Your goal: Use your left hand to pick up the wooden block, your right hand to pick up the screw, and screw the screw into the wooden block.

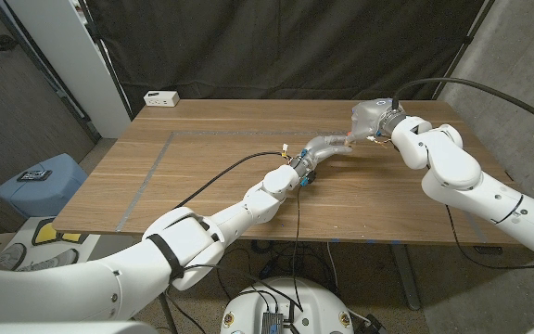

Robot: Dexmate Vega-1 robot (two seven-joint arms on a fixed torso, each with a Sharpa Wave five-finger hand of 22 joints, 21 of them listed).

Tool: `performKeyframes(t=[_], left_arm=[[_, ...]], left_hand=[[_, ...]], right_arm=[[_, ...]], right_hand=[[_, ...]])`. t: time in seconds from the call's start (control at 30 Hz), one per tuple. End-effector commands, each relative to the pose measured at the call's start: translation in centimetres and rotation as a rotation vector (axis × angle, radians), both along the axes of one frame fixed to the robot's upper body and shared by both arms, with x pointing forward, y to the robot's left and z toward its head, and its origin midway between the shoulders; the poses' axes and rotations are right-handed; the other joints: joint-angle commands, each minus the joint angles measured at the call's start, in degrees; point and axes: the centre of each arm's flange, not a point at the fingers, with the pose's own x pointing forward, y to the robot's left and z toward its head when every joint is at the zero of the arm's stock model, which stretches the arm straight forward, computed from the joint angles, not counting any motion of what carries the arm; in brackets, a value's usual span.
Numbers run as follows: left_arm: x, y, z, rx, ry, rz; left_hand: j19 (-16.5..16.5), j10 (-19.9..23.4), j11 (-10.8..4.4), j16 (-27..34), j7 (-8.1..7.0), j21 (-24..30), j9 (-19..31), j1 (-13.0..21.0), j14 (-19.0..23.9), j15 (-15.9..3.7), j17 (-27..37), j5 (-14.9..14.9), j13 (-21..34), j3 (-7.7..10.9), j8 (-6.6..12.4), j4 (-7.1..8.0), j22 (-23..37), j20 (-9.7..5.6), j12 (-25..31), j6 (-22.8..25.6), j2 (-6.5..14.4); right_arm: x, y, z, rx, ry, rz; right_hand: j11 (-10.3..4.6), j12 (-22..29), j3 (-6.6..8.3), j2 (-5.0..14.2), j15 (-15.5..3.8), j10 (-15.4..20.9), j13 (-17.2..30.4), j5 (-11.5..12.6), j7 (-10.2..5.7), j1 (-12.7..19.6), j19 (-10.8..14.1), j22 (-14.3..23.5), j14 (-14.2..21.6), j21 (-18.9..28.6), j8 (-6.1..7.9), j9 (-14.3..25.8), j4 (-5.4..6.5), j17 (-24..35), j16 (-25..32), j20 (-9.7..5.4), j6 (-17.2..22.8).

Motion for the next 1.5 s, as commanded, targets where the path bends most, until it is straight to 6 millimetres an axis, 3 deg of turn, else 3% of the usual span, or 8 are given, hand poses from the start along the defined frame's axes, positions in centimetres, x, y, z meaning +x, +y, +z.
performKeyframes(t=[0.03, 0.57, 0.8, 1.17, 1.5], left_arm=[[0.0, 0.0, 0.2, -0.002, -0.005, 0.002], [-0.1, 0.0, 0.0, -0.007, -0.004, 0.004], [-0.2, 0.0, -0.1, -0.007, -0.003, 0.002], [-0.4, 0.1, -0.2, -0.007, -0.007, 0.002], [-0.7, 0.1, -0.3, -0.010, -0.009, 0.000]], left_hand=[[0.52, 0.75, 0.05, 0.29, -0.57, 0.43, 0.09, 0.90, 0.46, -3.59, 0.15, 0.29, 1.10, 0.17, 0.13, 0.13, 0.19, 0.13, 0.55, 0.74, 0.64], [0.55, 0.32, 0.04, 0.32, -0.53, 0.42, 0.12, 0.90, 0.42, -3.23, 0.24, 0.36, 1.16, 0.11, -0.23, 0.36, 0.20, 0.32, 0.38, -0.10, 0.97], [0.51, 0.19, 0.03, 0.31, -0.40, 0.40, 0.13, 0.94, 0.39, -3.06, 0.24, 0.41, 1.19, 0.07, -0.23, 0.38, 0.20, 0.33, 0.33, -0.11, 1.02], [0.50, -0.17, 0.04, 0.28, -0.53, 0.39, 0.16, 0.42, 0.15, -2.94, 0.31, 0.48, 1.24, -0.18, -0.62, 0.77, 0.20, 0.51, 0.19, -1.10, 1.24], [0.48, -0.94, 0.03, 0.30, -0.92, 0.38, 0.20, -0.75, 0.01, -2.73, 0.36, 0.66, 1.21, -0.64, -1.10, 1.38, 0.21, 0.72, -0.12, -2.44, 1.40]], right_arm=[[0.2, 0.1, 0.1, -0.008, -0.028, -0.014], [0.4, 0.3, -0.1, -0.015, -0.075, -0.040], [0.3, 0.3, -0.3, -0.003, -0.091, -0.045], [-0.2, 0.2, -0.3, -0.003, -0.101, -0.057], [-0.9, 0.1, -0.1, -0.007, -0.104, -0.074]], right_hand=[[-0.12, 0.49, -0.47, -0.04, -1.83, 1.32, 0.10, 0.06, 0.17, -1.32, 1.13, 0.18, 1.22, 0.34, 0.66, -0.04, 0.42, 0.20, 0.41, -0.19, 1.75], [-0.19, 1.17, -2.95, -0.67, -2.28, 5.27, -0.06, 0.33, 1.19, -6.45, 3.27, 0.25, 4.16, 0.25, 3.12, -0.25, 2.02, 0.31, 0.94, -0.10, 8.21], [-0.02, 1.54, -4.31, -1.23, -2.44, 7.39, -0.14, 0.58, 2.14, -9.06, 3.92, 0.29, 5.40, 0.09, 5.48, 1.21, 2.77, 0.39, 1.10, -0.53, 11.57], [0.25, 1.35, -5.70, -2.17, -2.30, 7.78, -0.19, 0.53, 2.74, -11.80, 4.00, 0.32, 5.67, -0.13, 6.02, 1.89, 3.62, 0.40, 0.91, -0.59, 11.61], [0.41, 0.75, -6.87, -3.12, -2.27, 7.35, -0.22, 0.74, 3.17, -13.75, 3.64, 0.33, 5.47, -0.50, 5.56, 2.93, 3.94, 0.38, 0.47, -0.24, 8.15]])
